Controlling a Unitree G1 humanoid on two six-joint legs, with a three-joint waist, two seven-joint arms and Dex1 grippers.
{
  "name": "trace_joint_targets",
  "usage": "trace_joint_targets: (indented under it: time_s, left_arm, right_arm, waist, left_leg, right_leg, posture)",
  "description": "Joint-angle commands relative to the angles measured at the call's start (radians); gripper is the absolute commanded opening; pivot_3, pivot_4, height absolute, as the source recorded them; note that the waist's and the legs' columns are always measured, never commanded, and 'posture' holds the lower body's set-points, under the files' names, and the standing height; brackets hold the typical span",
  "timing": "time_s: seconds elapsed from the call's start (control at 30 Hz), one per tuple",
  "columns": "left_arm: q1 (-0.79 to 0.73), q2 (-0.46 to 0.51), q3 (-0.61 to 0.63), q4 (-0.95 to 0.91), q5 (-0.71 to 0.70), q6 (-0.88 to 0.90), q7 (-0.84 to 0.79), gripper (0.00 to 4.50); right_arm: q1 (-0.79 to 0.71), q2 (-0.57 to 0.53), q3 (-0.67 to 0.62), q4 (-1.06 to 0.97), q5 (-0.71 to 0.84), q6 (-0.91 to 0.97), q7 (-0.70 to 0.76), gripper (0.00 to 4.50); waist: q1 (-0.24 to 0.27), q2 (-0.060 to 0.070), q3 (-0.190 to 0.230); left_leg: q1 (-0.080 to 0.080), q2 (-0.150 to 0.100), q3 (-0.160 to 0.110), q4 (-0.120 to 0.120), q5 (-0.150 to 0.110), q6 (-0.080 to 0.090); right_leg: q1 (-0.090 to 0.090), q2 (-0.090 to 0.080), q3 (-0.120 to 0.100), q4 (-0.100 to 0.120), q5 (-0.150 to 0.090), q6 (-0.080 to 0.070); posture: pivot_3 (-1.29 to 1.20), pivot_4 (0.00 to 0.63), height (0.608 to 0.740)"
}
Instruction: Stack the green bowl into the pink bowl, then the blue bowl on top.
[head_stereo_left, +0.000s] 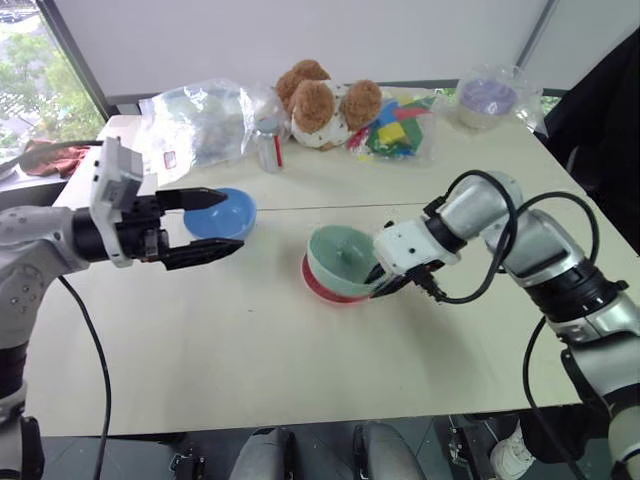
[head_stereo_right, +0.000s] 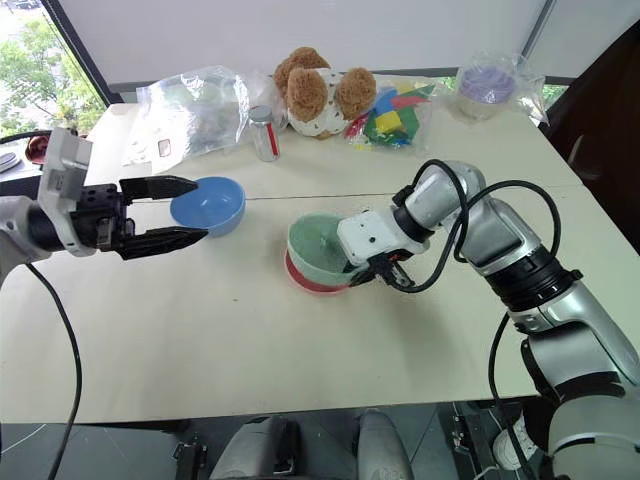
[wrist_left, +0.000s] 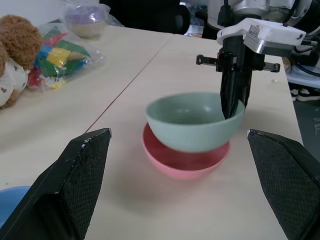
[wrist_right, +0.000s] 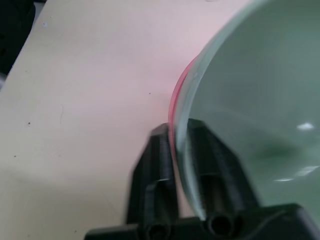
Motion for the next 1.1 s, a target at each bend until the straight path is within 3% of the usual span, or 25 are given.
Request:
trace_joint_targets:
  time_s: [0.03,0.17,0.3,0.5,0.7,1.0,1.1]
  left_arm:
    - [0.016,0.014,0.057,-0.043,-0.018,-0.002,0.015,4.5]
    - [0.037,0.015,0.068,-0.059,-0.013,-0.004,0.026,4.5]
    - [0.035,0.021,0.04,-0.038,0.059,-0.061,0.032,4.5]
    - [-0.007,0.045,-0.102,0.117,0.325,-0.3,0.0,4.5]
    - [-0.201,0.033,-0.352,0.462,0.645,-0.612,-0.081,4.5]
    - [-0.515,-0.13,-0.566,1.049,0.927,-0.915,-0.12,4.5]
    - [-0.566,-0.162,-0.586,1.17,0.974,-0.97,-0.113,3.65]
  right_arm:
    - [-0.038,0.019,-0.02,-0.001,-0.003,-0.01,0.0,2.46]
    - [-0.059,0.041,-0.089,-0.03,0.056,0.08,-0.013,4.48]
    - [-0.097,0.037,-0.278,-0.068,0.258,0.364,-0.08,4.48]
    - [-0.077,-0.009,-0.541,-0.108,0.504,0.741,-0.235,4.48]
    - [0.097,-0.081,-0.662,-0.257,0.594,0.846,-0.349,4.48]
    - [0.213,-0.116,-0.713,-0.392,0.657,0.873,-0.477,4.48]
    - [0.223,-0.125,-0.724,-0.413,0.682,0.883,-0.507,4.5]
  waist:
    - [0.0,0.0,0.0]
    - [0.0,0.0,0.0]
    - [0.004,0.0,0.0]
    - [0.004,-0.001,0.0]
    - [0.005,-0.001,-0.001]
    - [0.007,-0.001,0.0]
    - [0.006,-0.001,0.0]
  left_leg:
    - [0.0,0.0,0.0,0.0,0.0,0.0]
    - [0.0,0.0,0.0,0.0,0.0,0.0]
    - [0.0,0.0,0.0,0.0,0.0,0.0]
    - [0.0,0.0,-0.001,-0.001,0.0,0.0]
    - [0.0,-0.001,0.0,-0.002,-0.001,0.001]
    - [-0.002,-0.001,0.004,0.0,-0.004,0.008]
    - [-0.002,-0.001,0.004,0.0,-0.005,0.009]
  right_leg:
    - [0.0,0.0,0.0,0.0,0.0,0.0]
    - [0.0,0.0,0.0,0.0,0.0,0.0]
    - [0.0,-0.001,0.0,0.0,0.0,0.0]
    - [0.001,-0.003,-0.002,-0.001,0.0,0.0]
    - [0.001,-0.004,-0.002,-0.003,0.0,-0.001]
    - [-0.001,0.002,-0.003,-0.002,0.0,0.0]
    - [-0.001,0.002,-0.003,-0.002,0.0,0.0]
  posture:
    - [0.0,0.15,0.74]
    - [0.0,0.15,0.74]
    - [0.0,0.15,0.74]
    - [0.0,0.15,0.74]
    - [0.0,0.15,0.74]
    - [0.0,0.15,0.74]
    - [0.0,0.15,0.74]
